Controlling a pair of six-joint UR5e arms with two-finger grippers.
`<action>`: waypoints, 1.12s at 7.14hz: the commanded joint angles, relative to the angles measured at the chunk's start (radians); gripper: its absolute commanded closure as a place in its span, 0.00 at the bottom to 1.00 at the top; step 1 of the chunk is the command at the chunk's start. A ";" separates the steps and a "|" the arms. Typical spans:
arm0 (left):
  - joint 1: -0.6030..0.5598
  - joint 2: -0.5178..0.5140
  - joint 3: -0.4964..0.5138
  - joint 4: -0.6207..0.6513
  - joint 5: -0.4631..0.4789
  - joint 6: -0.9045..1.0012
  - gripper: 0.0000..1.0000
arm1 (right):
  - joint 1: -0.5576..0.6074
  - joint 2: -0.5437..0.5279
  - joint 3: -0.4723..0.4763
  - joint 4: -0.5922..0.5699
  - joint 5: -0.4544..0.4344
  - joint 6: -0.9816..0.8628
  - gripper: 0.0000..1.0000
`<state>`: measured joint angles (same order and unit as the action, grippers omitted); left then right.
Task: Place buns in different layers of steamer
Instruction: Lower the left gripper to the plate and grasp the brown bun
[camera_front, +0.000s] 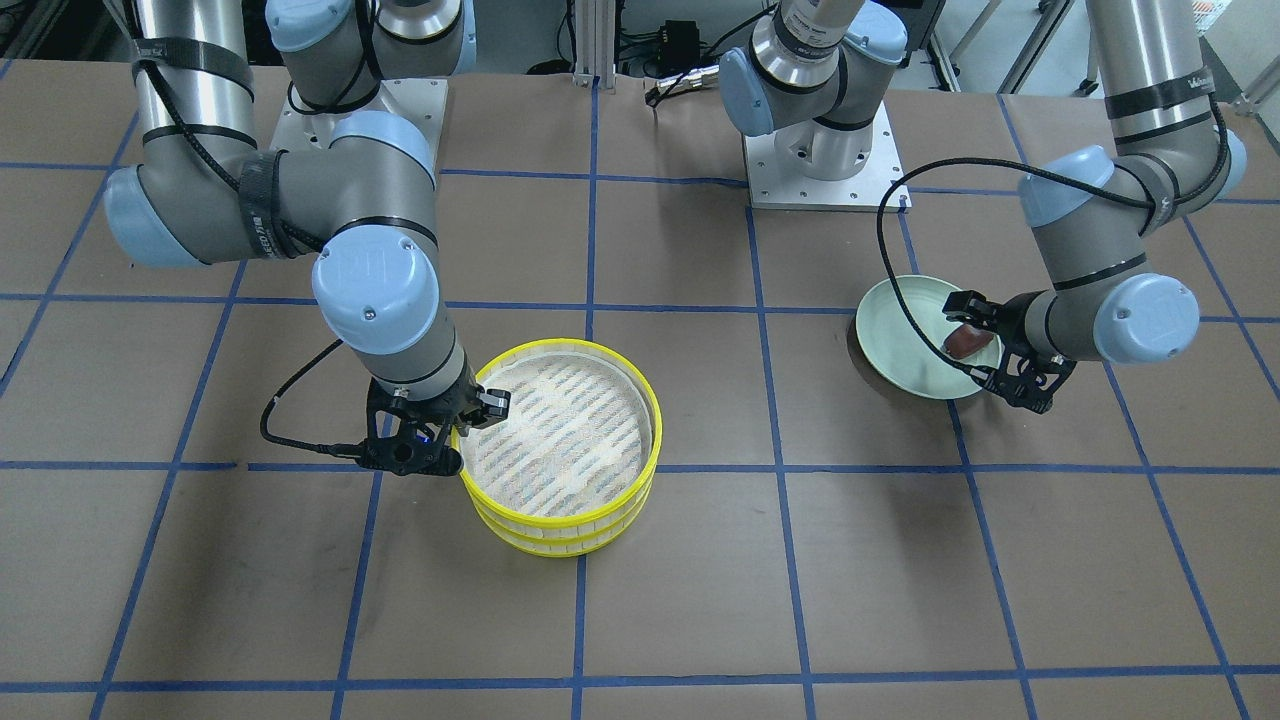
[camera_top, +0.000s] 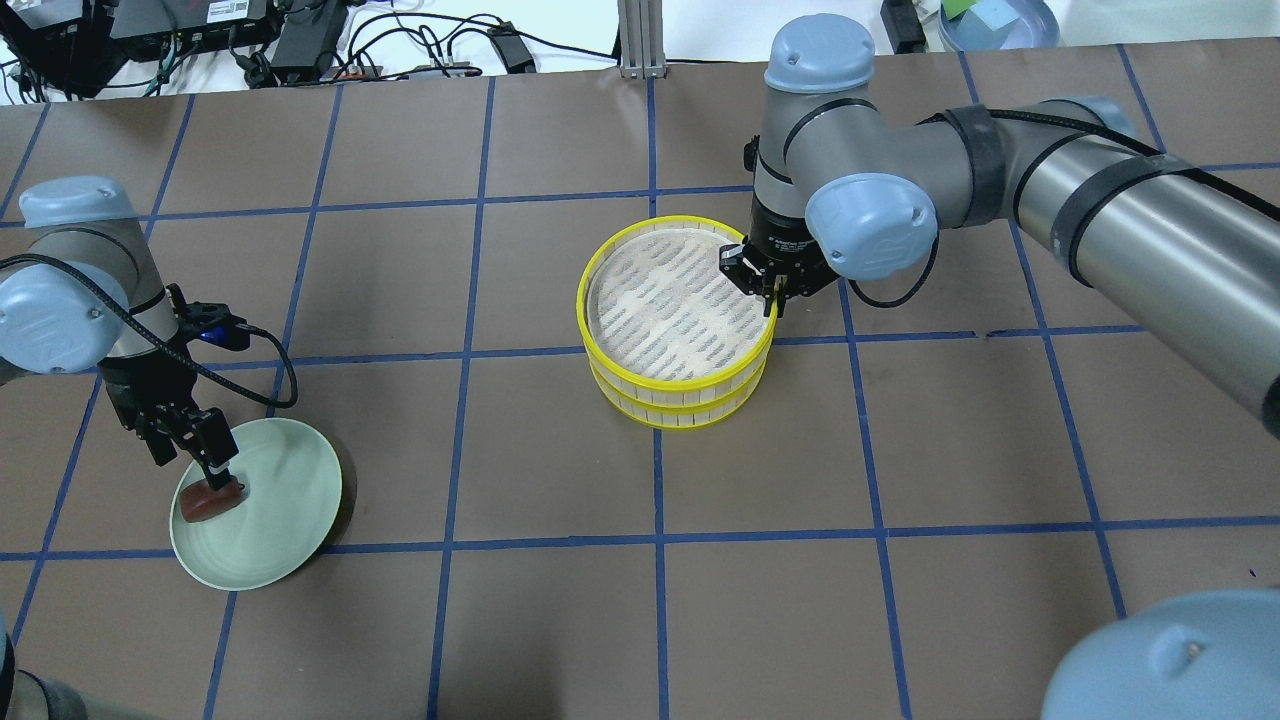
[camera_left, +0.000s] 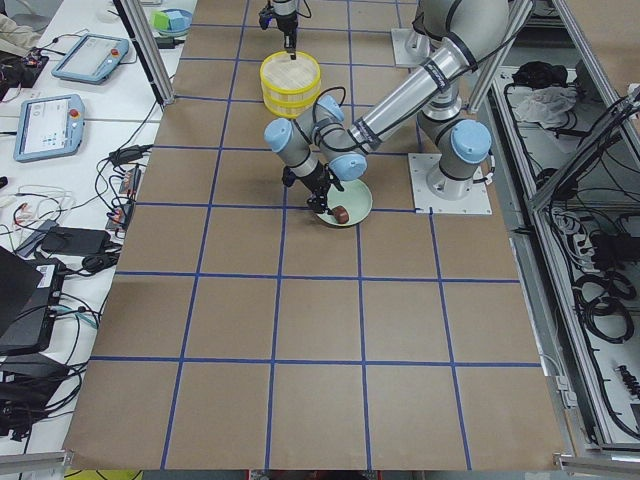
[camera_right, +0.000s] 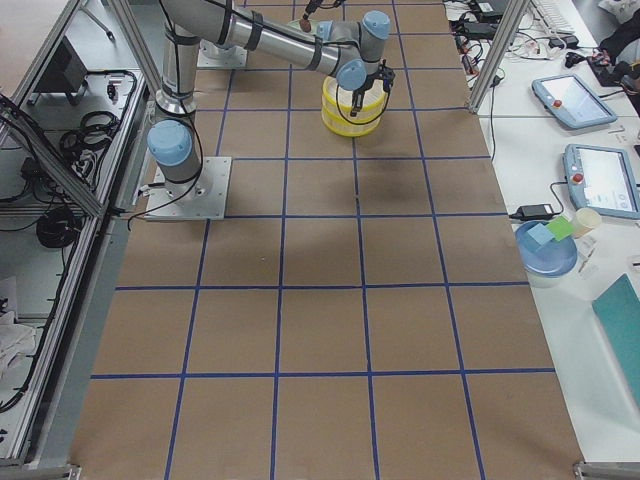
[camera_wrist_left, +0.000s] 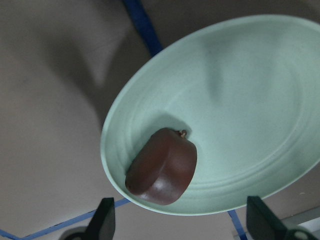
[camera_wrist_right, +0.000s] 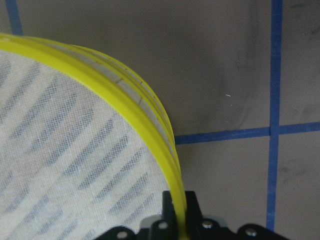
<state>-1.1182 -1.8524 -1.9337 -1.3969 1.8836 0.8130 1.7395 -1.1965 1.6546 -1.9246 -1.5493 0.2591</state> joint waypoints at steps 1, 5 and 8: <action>0.001 -0.022 -0.007 0.002 0.002 0.000 0.07 | 0.000 -0.005 -0.001 0.004 -0.006 -0.003 0.01; 0.001 -0.042 -0.031 0.002 -0.007 -0.005 0.07 | -0.008 -0.167 -0.038 0.117 -0.002 -0.020 0.00; 0.003 -0.053 -0.041 0.042 0.002 -0.003 0.08 | -0.034 -0.374 -0.127 0.396 -0.012 -0.040 0.00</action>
<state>-1.1154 -1.8983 -1.9706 -1.3711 1.8822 0.8089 1.7161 -1.4841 1.5576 -1.6361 -1.5531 0.2271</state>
